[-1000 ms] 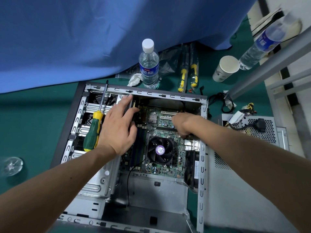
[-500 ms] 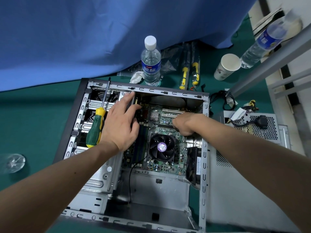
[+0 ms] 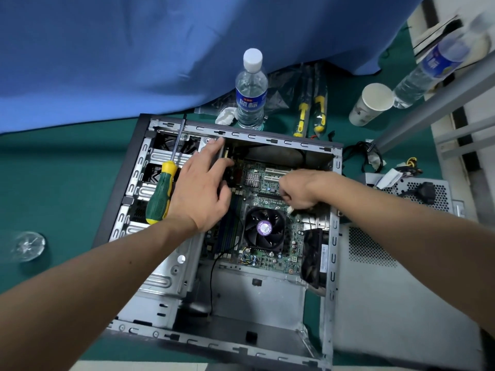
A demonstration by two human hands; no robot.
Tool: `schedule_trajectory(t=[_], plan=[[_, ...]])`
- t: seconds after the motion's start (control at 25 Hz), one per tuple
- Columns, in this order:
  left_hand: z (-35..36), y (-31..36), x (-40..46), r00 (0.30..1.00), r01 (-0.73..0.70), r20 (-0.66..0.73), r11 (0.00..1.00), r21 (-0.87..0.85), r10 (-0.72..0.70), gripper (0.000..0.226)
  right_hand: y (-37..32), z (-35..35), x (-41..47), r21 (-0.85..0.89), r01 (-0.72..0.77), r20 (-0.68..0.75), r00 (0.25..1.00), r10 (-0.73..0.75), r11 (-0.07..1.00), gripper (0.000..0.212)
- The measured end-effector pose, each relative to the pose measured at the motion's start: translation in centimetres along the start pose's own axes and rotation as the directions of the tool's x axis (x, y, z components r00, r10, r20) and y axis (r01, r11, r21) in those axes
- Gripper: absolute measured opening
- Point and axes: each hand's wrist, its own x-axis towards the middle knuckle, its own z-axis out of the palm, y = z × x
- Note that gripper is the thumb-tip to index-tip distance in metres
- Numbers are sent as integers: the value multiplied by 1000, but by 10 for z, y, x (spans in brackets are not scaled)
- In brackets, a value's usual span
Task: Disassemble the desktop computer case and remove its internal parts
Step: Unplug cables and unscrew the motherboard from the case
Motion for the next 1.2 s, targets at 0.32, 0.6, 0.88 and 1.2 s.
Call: schedule_trajectory(t=[0.32, 0.6, 0.88, 1.2], plan=[[-1, 1, 0, 1000, 12, 7, 1000, 2, -12, 47, 5, -12, -32, -161, -19, -211, 977, -16, 987, 30], [-2, 2, -1, 1000, 8, 14, 1000, 1, -8, 48, 5, 14, -58, -71, 145, -304, 939, -160, 987, 18], [-6, 4, 0, 998, 6, 61, 1000, 26, -8, 46, 6, 19, -55, -97, 150, -359, 917, -175, 984, 24], [-9, 6, 0, 998, -9, 56, 998, 61, 6, 43, -3, 13, -55, -106, -27, -340, 940, -11, 994, 27]])
